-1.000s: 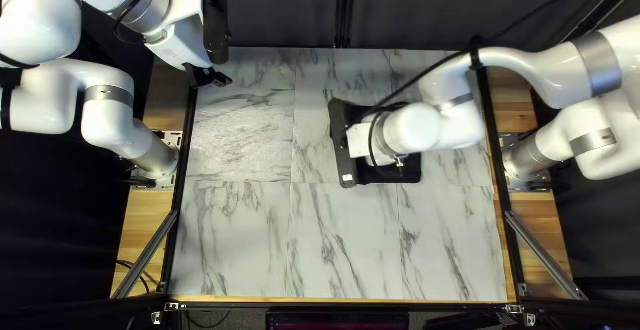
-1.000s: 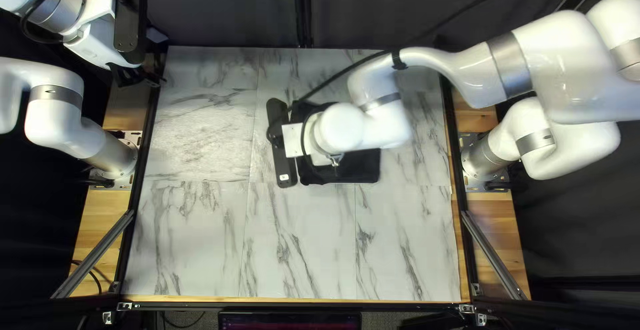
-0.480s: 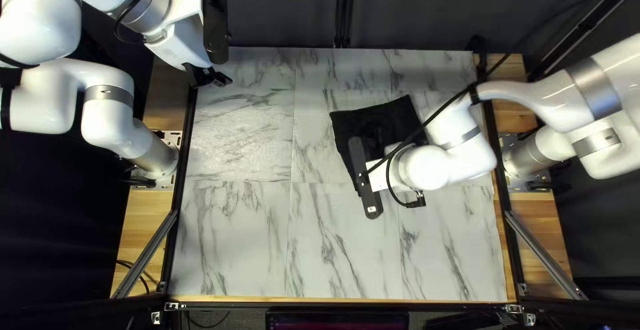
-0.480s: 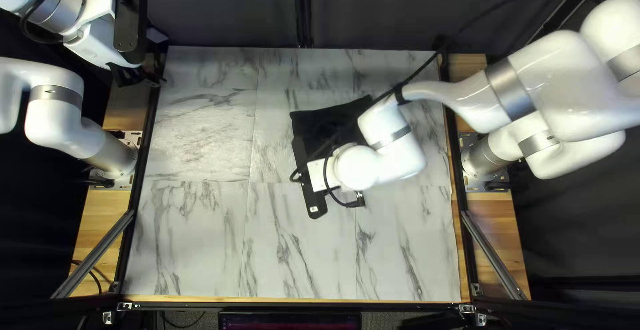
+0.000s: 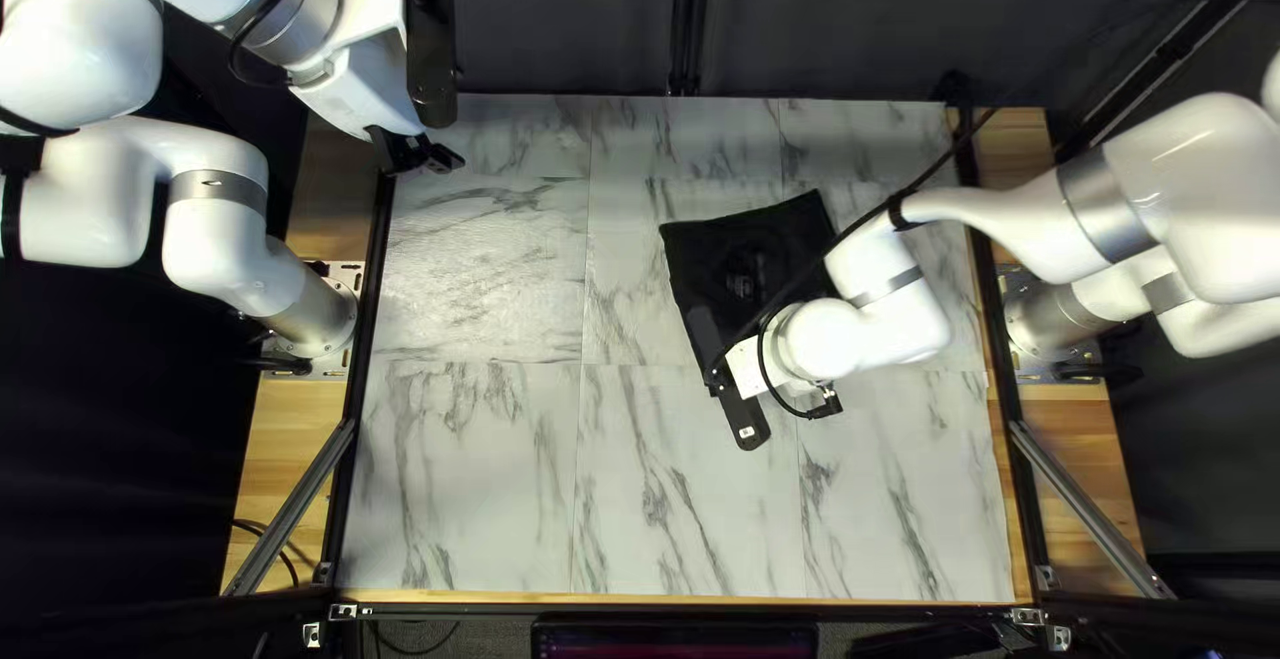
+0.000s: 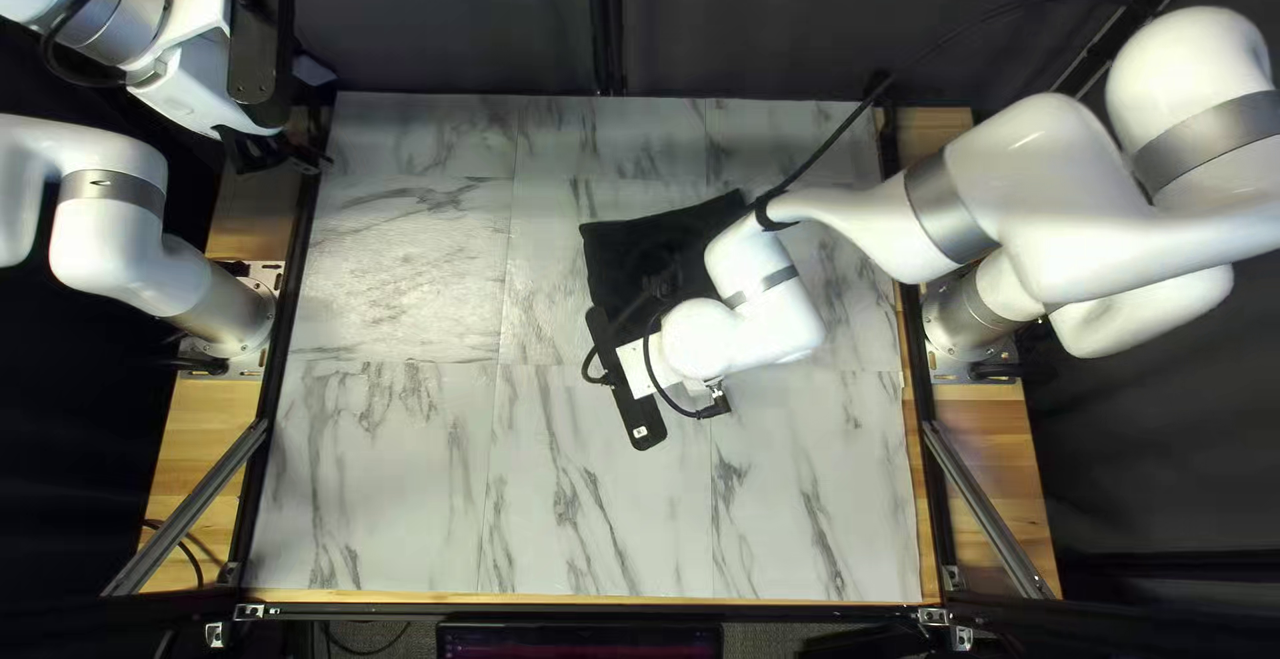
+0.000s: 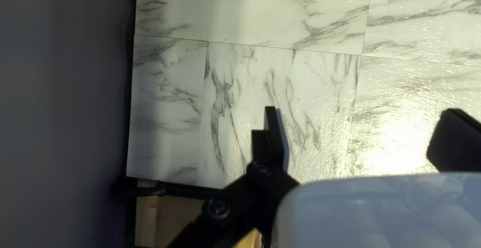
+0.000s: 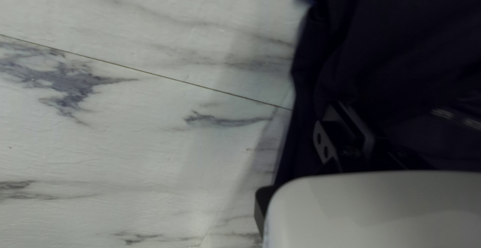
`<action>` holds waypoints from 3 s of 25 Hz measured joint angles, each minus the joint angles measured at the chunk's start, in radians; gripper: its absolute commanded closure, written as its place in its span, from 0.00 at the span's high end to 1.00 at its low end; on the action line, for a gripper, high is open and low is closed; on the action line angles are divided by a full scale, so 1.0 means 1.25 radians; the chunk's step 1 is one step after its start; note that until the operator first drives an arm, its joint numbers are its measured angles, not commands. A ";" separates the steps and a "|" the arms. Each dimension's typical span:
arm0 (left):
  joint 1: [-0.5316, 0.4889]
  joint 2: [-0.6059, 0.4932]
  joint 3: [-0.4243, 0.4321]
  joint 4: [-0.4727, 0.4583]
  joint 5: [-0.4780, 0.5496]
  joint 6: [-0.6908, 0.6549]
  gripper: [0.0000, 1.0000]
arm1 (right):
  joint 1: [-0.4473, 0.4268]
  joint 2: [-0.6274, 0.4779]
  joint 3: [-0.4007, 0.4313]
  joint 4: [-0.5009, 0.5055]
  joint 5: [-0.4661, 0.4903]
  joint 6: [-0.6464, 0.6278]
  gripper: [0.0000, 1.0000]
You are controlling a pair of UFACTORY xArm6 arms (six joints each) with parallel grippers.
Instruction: Fold t-shirt
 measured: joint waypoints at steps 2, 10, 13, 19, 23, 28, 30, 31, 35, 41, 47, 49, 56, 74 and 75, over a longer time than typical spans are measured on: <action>0.000 0.000 0.000 0.000 0.000 0.000 1.00 | -0.005 0.007 0.006 0.014 -0.015 -0.017 1.00; 0.000 0.000 0.000 0.000 0.000 0.000 1.00 | -0.040 -0.070 0.059 0.068 -0.043 -0.049 1.00; 0.000 0.000 0.000 0.000 0.000 0.000 1.00 | -0.070 -0.126 0.090 0.081 -0.054 -0.047 1.00; 0.000 0.000 0.000 0.000 0.000 0.000 1.00 | -0.156 -0.180 0.115 0.110 -0.056 -0.019 1.00; 0.000 0.000 0.000 0.000 0.000 0.000 1.00 | -0.223 -0.181 0.121 0.160 -0.053 0.017 1.00; 0.000 0.000 0.000 0.000 0.000 0.000 1.00 | -0.273 -0.132 0.117 0.231 -0.074 0.082 1.00; 0.000 0.000 0.000 0.000 0.000 0.000 1.00 | -0.284 -0.103 0.111 0.260 -0.094 0.113 1.00; 0.000 0.000 0.000 0.000 0.000 0.000 1.00 | -0.288 -0.089 0.108 0.274 -0.106 0.130 1.00; 0.000 0.000 0.000 0.000 0.000 0.000 1.00 | -0.290 -0.066 0.111 0.313 -0.149 0.207 1.00; 0.000 0.000 0.000 0.000 0.000 0.000 1.00 | -0.275 -0.092 0.155 0.300 -0.208 0.349 1.00; 0.000 0.000 0.000 0.000 0.000 0.000 1.00 | -0.266 -0.123 0.231 0.264 -0.303 0.453 1.00; 0.000 0.000 0.000 0.000 0.000 0.000 1.00 | -0.266 -0.125 0.253 0.268 -0.338 0.465 1.00; 0.000 0.000 0.000 0.000 0.000 0.000 1.00 | -0.273 -0.117 0.284 0.354 -0.424 0.414 0.00; 0.000 0.000 0.000 0.000 0.000 0.000 1.00 | -0.298 -0.245 0.257 0.220 -0.295 0.494 0.00; 0.000 0.000 0.000 0.000 0.000 0.000 1.00 | -0.300 -0.262 0.256 0.210 -0.273 0.497 0.00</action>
